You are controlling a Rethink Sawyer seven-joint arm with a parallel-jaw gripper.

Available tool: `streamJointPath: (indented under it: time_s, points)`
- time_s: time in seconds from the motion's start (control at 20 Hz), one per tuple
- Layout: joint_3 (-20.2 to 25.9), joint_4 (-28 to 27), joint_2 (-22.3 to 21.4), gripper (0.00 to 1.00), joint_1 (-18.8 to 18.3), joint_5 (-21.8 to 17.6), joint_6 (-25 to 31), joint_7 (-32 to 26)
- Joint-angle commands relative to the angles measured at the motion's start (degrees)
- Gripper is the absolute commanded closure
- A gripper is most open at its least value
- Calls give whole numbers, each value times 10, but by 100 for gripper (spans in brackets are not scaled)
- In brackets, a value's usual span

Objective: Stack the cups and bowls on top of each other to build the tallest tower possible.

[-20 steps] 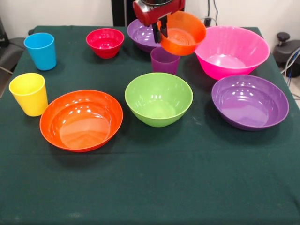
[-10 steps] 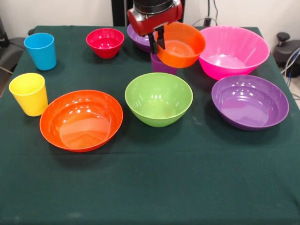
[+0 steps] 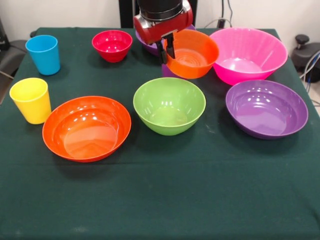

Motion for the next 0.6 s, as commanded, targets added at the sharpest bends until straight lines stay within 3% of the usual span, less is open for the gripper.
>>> streamJointPath:
  time_s: [0.05,0.6]
  points:
    - [-8,-40,31,100,18,-8,61,-177]
    - [-24,-66,62,100,15,-20,89,-200]
